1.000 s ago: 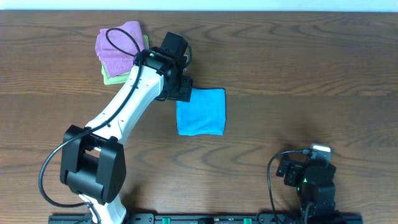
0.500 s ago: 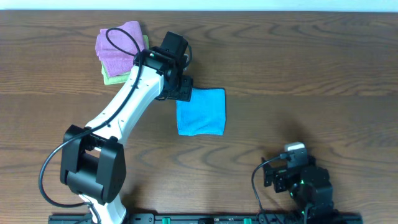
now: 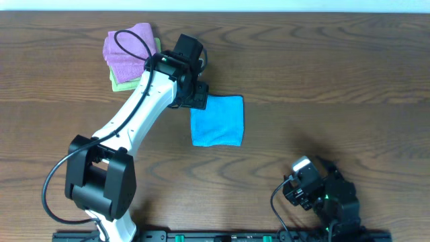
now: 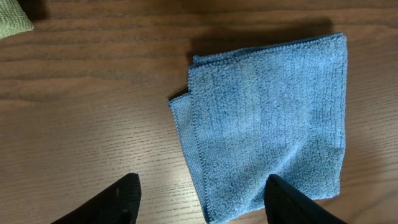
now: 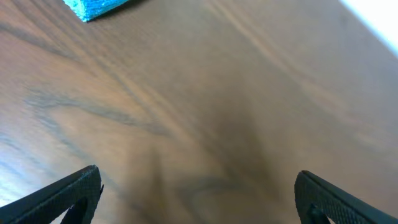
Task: Fold the cloth
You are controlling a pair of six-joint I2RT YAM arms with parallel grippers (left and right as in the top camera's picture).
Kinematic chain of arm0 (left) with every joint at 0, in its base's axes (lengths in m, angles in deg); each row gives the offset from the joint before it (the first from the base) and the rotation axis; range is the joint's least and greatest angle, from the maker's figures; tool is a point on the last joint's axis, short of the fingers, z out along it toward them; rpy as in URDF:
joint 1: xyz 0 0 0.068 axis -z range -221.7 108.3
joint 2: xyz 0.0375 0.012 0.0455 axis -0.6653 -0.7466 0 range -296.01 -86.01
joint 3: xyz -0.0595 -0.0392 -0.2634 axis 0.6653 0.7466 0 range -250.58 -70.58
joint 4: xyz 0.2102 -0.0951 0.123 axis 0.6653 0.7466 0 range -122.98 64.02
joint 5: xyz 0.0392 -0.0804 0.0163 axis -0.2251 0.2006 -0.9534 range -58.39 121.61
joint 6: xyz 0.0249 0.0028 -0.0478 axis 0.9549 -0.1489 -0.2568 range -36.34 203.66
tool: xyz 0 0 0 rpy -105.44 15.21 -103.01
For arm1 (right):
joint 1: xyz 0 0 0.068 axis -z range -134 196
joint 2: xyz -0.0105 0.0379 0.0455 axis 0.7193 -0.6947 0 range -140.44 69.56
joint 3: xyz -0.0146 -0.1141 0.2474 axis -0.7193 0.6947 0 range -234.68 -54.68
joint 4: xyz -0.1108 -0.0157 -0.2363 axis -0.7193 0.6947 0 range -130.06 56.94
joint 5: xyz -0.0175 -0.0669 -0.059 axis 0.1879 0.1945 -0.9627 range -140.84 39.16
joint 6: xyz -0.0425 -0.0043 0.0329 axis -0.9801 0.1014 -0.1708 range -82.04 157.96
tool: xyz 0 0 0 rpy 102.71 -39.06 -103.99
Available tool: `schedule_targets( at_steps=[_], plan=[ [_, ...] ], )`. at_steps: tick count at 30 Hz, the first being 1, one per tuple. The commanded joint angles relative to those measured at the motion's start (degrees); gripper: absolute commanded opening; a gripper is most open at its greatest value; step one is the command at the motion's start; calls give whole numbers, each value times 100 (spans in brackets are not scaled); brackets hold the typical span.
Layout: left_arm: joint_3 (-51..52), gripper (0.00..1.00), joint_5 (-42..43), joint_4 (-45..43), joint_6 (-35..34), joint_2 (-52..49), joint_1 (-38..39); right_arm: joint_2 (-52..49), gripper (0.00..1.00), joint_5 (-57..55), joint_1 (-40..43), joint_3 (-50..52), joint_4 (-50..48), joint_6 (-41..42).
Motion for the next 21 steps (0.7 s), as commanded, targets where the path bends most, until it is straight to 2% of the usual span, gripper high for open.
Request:
schedule_targets(
  at_steps=[1, 3, 5, 12, 15, 20, 21],
  plan=[
    [-81, 65, -39, -22, -66, 136, -2, 74, 99, -164, 308, 37, -98, -444],
    [-81, 65, -39, -22, -66, 136, -2, 74, 99, -122, 581, 37, -92, 313],
    [-81, 65, -44, -31, -63, 136, -4, 74, 99, 33, 800, 37, -118, 542],
    [-81, 66, -44, -142, -63, 136, -4, 76, 99, 662, 1714, 37, -94, 555],
    [-81, 65, -44, -170, -63, 136, -4, 76, 99, 1119, 1784, 37, -96, 555],
    [-81, 66, -42, -164, -63, 136, -4, 76, 99, 1056, 1784, 37, 369, 555],
    [-81, 68, -37, -157, -66, 136, -4, 76, 99, 1051, 1784, 37, 433, 555]
  ],
)
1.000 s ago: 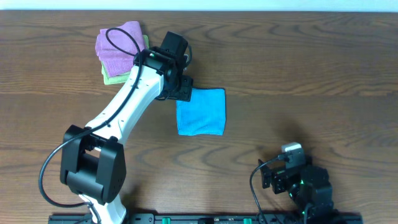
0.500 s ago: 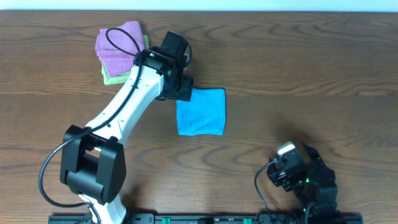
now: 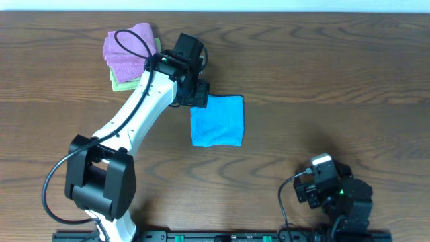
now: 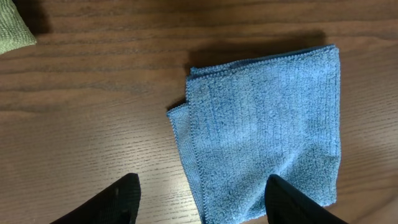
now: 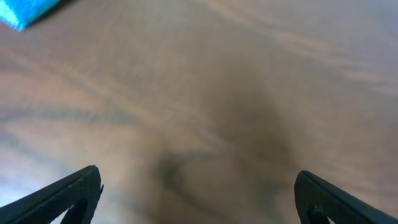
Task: Fold the cloth
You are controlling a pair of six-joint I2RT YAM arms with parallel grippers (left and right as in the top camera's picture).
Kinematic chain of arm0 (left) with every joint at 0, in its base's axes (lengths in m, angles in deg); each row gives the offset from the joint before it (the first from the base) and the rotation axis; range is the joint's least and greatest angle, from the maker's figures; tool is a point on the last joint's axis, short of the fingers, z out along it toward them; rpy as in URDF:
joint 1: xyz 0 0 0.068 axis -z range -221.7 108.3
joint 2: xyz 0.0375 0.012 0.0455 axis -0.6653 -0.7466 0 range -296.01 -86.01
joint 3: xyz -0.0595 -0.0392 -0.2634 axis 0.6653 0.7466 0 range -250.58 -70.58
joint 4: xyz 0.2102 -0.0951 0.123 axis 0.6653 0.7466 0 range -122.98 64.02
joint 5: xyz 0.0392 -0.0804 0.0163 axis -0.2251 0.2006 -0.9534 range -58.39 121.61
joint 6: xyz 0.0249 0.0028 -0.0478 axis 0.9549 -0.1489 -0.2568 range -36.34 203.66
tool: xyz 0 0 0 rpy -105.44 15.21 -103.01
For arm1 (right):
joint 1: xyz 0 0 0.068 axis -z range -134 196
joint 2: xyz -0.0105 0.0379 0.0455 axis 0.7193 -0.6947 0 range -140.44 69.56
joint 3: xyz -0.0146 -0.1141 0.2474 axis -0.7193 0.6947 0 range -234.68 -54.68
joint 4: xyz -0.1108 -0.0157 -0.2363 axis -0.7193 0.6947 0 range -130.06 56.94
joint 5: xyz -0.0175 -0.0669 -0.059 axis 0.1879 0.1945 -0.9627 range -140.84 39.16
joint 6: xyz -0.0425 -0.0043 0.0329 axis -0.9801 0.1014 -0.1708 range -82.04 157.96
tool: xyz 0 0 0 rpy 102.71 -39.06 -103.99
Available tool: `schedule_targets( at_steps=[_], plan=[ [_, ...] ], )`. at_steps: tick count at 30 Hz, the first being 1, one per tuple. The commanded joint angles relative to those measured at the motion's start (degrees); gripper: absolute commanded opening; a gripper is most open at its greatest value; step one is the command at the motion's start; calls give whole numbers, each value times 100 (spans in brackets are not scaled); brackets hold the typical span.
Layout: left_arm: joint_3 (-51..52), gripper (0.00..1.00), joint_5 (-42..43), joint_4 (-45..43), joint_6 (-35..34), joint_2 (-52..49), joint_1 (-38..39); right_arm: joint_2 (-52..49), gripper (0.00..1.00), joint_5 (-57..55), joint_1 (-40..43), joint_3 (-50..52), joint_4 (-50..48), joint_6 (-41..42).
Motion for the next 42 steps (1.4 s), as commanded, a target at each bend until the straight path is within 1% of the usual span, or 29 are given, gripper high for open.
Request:
schedule_targets(
  at_steps=[1, 2, 3, 5, 7, 22, 25, 30, 31, 33, 35, 37, 38, 42],
  plan=[
    [-81, 73, -37, 20, -72, 136, -4, 61, 99, 146, 48, 37, 127, 85],
    [-81, 84, -20, 20, -74, 136, -2, 61, 99, 146, 48, 37, 151, 85],
    [-81, 90, 4, 20, -72, 136, -2, 61, 99, 149, 48, 37, 168, 85],
    [-81, 96, 39, 31, -74, 136, -2, 61, 99, 149, 48, 37, 205, 85],
    [-81, 95, 50, 46, -72, 136, -2, 61, 99, 149, 48, 37, 216, 85],
    [-81, 95, 35, 46, -68, 133, -2, 61, 99, 149, 48, 37, 229, 85],
    [-81, 95, -348, -20, -72, 133, -24, 61, 99, 149, 48, 37, 227, 85],
    [-81, 95, 186, -328, -153, 127, -7, 61, 99, 149, 48, 37, 227, 85],
    [-81, 95, 249, -376, -232, 127, 0, 61, 99, 149, 48, 37, 227, 85],
    [-81, 95, 308, -485, -643, 127, 0, 61, 99, 149, 48, 37, 227, 85],
    [-81, 95, -61, -507, -1082, 118, -11, 61, 99, 149, 48, 37, 227, 85],
    [-81, 95, -535, -501, -1681, 87, -17, 61, 99, 149, 48, 37, 227, 85],
    [-81, 95, -612, -546, -1934, 68, -33, 61, 99, 149, 48, 37, 227, 85],
    [-81, 96, -623, -774, -2218, -140, -44, 61, 99, 149, 48, 37, 227, 85]
  ],
)
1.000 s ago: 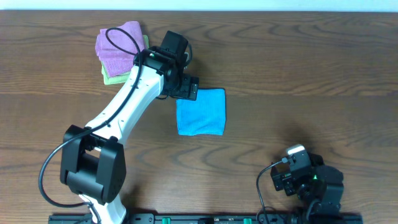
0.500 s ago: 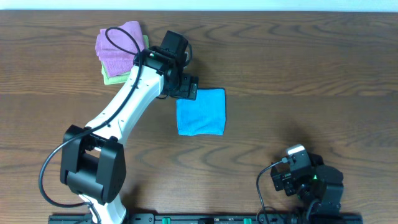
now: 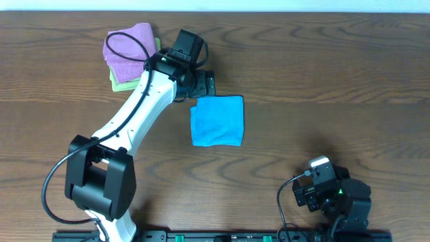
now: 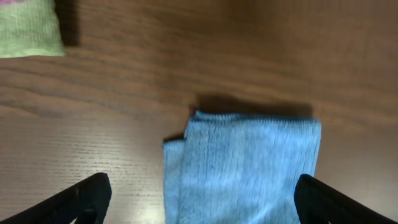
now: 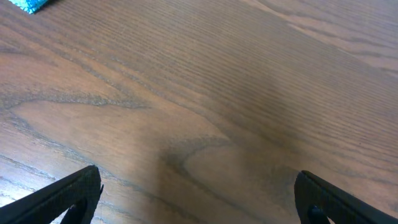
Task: Fold the cloth
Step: 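Reach the left gripper to the folded blue cloth and grasp its edge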
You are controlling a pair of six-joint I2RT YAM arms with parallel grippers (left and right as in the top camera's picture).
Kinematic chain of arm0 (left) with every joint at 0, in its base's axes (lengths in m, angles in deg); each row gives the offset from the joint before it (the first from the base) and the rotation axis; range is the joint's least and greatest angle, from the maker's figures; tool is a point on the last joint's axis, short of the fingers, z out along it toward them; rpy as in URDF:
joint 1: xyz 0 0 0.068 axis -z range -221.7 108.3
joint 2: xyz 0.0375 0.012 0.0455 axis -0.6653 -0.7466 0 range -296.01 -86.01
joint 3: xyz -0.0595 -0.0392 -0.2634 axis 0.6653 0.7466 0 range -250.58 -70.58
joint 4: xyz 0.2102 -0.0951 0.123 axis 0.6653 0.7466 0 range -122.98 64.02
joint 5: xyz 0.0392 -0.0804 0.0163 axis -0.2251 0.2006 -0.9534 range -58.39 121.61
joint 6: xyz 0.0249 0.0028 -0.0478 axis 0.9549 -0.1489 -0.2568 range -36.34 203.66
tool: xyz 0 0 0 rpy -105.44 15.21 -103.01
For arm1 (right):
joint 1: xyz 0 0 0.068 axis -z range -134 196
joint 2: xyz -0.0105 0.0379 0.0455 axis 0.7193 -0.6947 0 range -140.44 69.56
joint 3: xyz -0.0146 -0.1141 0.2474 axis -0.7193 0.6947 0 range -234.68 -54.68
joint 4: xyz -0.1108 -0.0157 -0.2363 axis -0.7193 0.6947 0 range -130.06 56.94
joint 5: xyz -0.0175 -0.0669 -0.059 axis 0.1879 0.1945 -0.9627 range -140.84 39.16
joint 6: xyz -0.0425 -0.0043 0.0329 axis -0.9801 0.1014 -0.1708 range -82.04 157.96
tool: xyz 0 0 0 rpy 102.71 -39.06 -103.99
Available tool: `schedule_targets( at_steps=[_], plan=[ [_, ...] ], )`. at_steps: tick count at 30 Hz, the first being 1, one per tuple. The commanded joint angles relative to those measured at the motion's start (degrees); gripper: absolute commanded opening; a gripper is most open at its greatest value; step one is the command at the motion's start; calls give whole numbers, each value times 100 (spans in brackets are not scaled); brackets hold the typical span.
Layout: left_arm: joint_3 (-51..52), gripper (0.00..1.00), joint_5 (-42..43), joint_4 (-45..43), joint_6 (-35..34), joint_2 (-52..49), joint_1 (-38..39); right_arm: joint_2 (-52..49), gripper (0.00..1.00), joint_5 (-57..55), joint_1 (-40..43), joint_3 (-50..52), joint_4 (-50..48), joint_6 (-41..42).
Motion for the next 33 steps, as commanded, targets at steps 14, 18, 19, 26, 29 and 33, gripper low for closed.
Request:
schedule_targets(
  at_steps=[14, 18, 19, 26, 29, 33],
  plan=[
    [-81, 95, 498, -74, -2201, -710, 101, 61, 99, 85, 48, 37, 26, 70],
    [-81, 95, -428, 236, -3047, -57, 487, 61, 99, 85, 48, 37, 26, 70],
    [-81, 95, -656, 457, -3362, 151, 632, 61, 99, 85, 48, 37, 26, 70],
    [382, 95, -2142, 1515, -6568, 879, 1836, 61, 99, 85, 48, 37, 26, 70],
    [1049, 95, -2245, 1220, -8279, 918, 2260, 61, 99, 85, 48, 37, 26, 70],
    [2122, 95, -2437, -304, -9405, 916, 2592, 61, 99, 85, 48, 37, 26, 70]
  ],
)
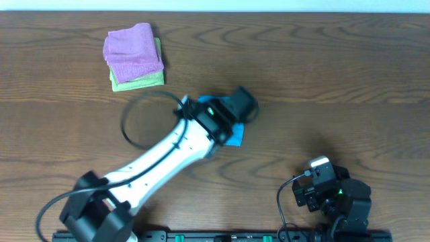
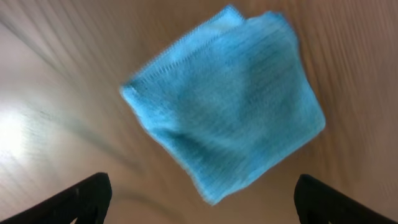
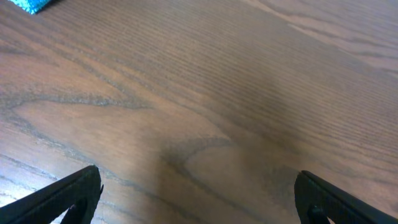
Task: Fold the cloth
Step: 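Reach the left gripper to the folded blue cloth and grasp its edge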
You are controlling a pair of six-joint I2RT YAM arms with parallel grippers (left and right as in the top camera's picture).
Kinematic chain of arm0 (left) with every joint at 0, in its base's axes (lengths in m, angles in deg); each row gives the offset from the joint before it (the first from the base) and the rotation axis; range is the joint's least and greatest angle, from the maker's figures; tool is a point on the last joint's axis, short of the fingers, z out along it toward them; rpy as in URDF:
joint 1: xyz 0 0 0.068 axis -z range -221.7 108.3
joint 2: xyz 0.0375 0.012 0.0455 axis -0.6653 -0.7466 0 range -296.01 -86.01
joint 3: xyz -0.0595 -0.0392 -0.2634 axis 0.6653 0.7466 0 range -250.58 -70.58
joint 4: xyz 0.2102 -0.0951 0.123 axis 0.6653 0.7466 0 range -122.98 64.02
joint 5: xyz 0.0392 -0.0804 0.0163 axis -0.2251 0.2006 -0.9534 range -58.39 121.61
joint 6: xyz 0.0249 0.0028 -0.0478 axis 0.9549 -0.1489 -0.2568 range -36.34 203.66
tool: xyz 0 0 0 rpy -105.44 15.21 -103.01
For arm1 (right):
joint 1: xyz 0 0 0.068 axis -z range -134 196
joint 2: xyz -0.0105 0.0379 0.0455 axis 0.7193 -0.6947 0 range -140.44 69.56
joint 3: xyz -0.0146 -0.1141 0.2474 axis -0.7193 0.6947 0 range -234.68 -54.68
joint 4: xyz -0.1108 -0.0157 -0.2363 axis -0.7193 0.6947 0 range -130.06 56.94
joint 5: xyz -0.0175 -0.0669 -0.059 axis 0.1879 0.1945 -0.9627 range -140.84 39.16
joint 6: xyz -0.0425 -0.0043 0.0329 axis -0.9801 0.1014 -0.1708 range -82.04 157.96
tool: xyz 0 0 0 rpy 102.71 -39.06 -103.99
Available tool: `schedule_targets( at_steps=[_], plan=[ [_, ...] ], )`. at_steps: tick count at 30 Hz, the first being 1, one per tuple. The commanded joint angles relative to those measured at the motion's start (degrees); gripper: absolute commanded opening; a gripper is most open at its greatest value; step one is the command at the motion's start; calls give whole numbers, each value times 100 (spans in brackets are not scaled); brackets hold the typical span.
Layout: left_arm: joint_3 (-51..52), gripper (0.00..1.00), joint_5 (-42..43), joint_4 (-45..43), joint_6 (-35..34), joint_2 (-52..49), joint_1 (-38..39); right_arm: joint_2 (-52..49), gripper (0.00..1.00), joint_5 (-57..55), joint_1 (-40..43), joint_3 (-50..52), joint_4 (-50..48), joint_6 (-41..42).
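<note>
A folded blue cloth (image 2: 227, 99) lies flat on the wooden table, seen blurred and turned like a diamond in the left wrist view. My left gripper (image 2: 202, 190) hangs open above its near corner with nothing between the fingers (image 2: 81, 198). From overhead the left arm covers most of the blue cloth (image 1: 235, 138). My right gripper (image 3: 199, 183) is open over bare wood near the table's front right, and only a corner of the blue cloth (image 3: 28, 5) shows at that view's top left.
A folded pink cloth (image 1: 132, 44) sits on a folded green cloth (image 1: 138, 81) at the back left of the table (image 1: 322, 74). The right arm (image 1: 329, 195) is tucked at the front right edge.
My left arm has swung from the cloth's back left edge to above the cloth itself, covering most of it from overhead. The cloth lies where it was. The right arm has not moved.
The blue cloth lay folded at mid-table throughout. My left gripper stood open at its left edge, then wider open behind its far edge, and is now over the cloth. My right arm drew back to the front right and stayed there.
</note>
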Motion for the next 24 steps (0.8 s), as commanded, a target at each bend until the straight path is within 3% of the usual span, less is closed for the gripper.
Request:
schedule_targets(
  at_steps=[1, 4, 7, 15, 24],
  plan=[
    [793, 95, -619, -1047, -1561, -96, 173, 46, 99, 66, 48, 37, 11, 70],
    [1451, 95, -896, -2516, -1558, -96, 232, 46, 99, 66, 48, 37, 11, 70],
    [1687, 95, -892, -2975, -1558, -107, 232, 46, 99, 66, 48, 37, 11, 70],
    [1733, 95, -350, -2964, -1554, -52, 328, 46, 99, 63, 48, 37, 11, 70],
    [1762, 95, -354, -2050, -1554, 144, 522, 46, 99, 66, 48, 37, 11, 70]
  ],
)
